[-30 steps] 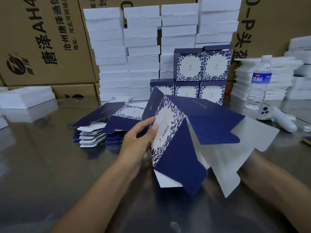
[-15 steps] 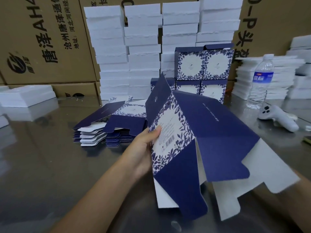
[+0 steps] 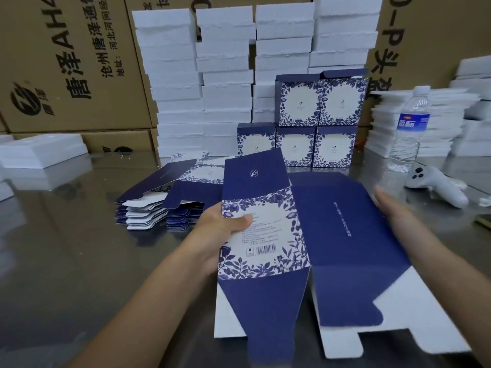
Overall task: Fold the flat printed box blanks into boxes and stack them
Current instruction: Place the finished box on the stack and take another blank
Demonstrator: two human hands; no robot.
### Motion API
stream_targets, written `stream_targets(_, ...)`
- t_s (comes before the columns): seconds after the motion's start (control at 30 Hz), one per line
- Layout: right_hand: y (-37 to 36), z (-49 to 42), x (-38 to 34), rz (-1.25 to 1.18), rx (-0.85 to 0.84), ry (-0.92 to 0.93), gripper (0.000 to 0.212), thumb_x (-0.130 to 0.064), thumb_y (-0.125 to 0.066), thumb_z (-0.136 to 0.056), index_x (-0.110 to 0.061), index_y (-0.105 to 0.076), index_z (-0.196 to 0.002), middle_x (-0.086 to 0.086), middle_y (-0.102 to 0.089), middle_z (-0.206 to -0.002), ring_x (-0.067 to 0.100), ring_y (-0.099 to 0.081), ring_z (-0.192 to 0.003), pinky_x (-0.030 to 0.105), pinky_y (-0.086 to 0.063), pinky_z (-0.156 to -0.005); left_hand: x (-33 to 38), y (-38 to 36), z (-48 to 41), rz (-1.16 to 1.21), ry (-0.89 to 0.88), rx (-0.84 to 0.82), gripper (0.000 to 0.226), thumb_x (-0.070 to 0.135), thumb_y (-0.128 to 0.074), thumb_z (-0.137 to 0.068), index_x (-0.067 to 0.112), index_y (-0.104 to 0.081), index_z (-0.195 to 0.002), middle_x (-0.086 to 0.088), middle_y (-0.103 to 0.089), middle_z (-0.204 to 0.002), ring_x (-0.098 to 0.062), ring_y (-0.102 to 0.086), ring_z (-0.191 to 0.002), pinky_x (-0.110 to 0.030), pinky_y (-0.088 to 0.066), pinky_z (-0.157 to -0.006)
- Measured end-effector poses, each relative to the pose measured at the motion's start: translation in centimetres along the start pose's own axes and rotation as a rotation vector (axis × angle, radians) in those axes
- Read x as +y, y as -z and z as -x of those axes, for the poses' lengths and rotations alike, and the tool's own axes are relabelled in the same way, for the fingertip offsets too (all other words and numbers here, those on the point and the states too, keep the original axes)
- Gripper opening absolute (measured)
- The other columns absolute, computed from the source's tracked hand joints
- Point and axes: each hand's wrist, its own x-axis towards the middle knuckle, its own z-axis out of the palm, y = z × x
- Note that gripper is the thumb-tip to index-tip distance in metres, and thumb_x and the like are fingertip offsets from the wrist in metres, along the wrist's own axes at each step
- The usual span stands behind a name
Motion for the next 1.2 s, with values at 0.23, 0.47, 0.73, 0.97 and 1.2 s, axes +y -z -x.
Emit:
stream_targets(0.23, -0.5, 0.0, 1.8, 0.412, 0.236, 0.171, 0.054, -0.035, -0.051, -0.095, 0.018, -0.054, -0.083, 0.009, -0.05, -0.066, 0.015, -0.045, -0.058, 0.023, -0.033, -0.047, -0.1, 0.1, -0.1, -0.104, -0.074, 0.023, 0.024, -0.004, -0.063, -0.085, 0.01, -0.062, -0.105, -0.01, -0.074, -0.094, -0.026, -0.073, -0.078, -0.033, -0.058, -0.057)
stream_targets(0.47, -0.6, 0.0, 1.7, 0.444, 0.25, 0.198, 0.047, -0.03, -0.053, -0.095, 0.011, -0.054, -0.072, 0.011, -0.048, -0.061, 0.009, -0.037, -0.04, 0.016, -0.028, -0.033, 0.1, 0.1, -0.4, -0.374, -0.074, 0.267, 0.045, 0.042, -0.042, -0.098, 0.012, -0.061, -0.071, 0.003, -0.065, -0.062, -0.012, -0.059, -0.053, -0.015, -0.04, -0.048)
stream_targets(0.73, -1.2, 0.4, 1.7, 0.21, 0.148, 0.141, 0.048, -0.034, -0.053, -0.094, 0.014, -0.054, -0.093, 0.017, -0.057, -0.074, 0.025, -0.051, -0.068, 0.037, -0.041, -0.067, -0.1, 0.5, -0.5, -0.387, -0.171, 0.345, 0.037, 0.035, -0.042, -0.099, 0.013, -0.058, -0.074, 0.001, -0.054, -0.056, -0.011, -0.045, -0.047, -0.015, -0.032, -0.041)
stream_targets(0.97, -1.7, 0.8, 1.7, 0.249, 0.093, 0.098, 0.045, -0.037, -0.054, -0.093, 0.004, -0.064, -0.079, 0.013, -0.068, -0.068, 0.02, -0.06, -0.059, 0.03, -0.047, -0.061, -0.1, 0.7, -0.7, -0.307, -0.171, 0.381, 0.036, 0.034, -0.04, -0.101, 0.015, -0.054, -0.073, 0.015, -0.041, -0.034, 0.0, -0.036, -0.029, -0.01, -0.027, -0.031)
stream_targets(1.2, -0.9, 0.6, 1.5, 0.361, 0.128, 0.134, 0.046, -0.029, -0.051, -0.096, 0.016, -0.054, -0.087, 0.012, -0.056, -0.07, 0.02, -0.048, -0.06, 0.02, -0.037, -0.044, -0.2, 0.7, -0.7, -0.347, -0.062, 0.311, 0.044, 0.047, -0.037, -0.099, 0.019, -0.063, -0.077, 0.01, -0.066, -0.057, -0.004, -0.061, -0.046, -0.01, -0.039, -0.036)
